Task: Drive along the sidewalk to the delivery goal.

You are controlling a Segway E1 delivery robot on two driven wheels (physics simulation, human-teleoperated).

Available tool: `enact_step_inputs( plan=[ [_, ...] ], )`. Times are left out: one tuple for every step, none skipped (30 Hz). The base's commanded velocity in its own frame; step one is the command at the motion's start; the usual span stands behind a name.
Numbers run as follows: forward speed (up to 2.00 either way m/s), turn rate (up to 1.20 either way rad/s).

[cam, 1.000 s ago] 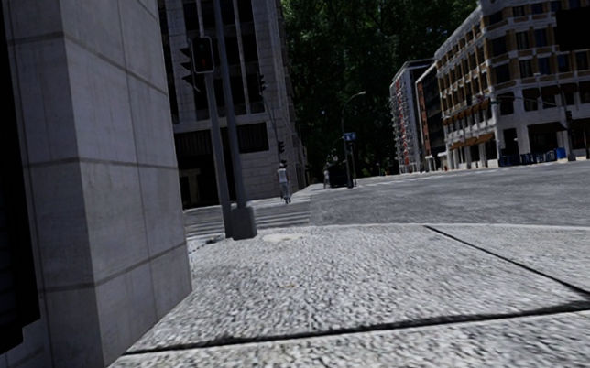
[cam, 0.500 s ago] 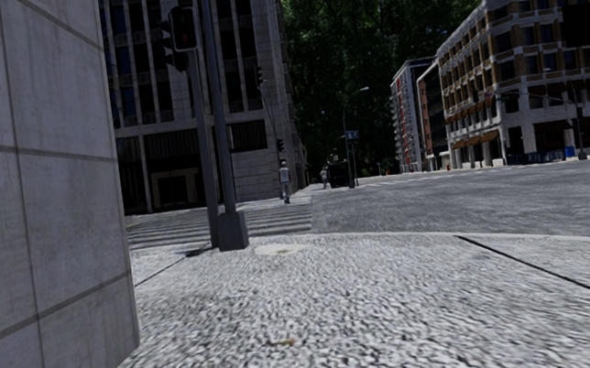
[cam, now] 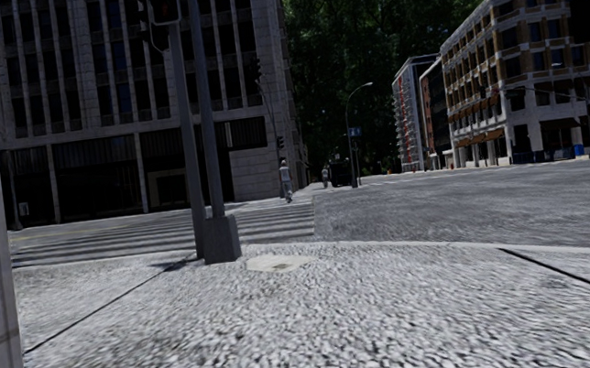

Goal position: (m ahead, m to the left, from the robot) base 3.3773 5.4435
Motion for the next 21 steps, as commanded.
enact_step_inputs(
  plan=[
    [1.31,0.24],
    [1.31,0.24],
    [1.31,0.25],
    [1.31,0.25],
    [1.31,0.25],
    [1.31,0.26],
    [1.31,0.3],
    [1.31,0.36],
    [1.31,0.42],
    [1.31,0.45],
    [1.31,0.46],
    [1.31,0.47],
    [1.31,0.47],
    [1.31,0.47],
    [1.31,0.47],
    [1.31,0.47],
    [1.31,0.5],
    [1.31,0.53],
    [1.31,0.54],
    [1.31,0.54],
    [1.31,0.55]
  ],
)
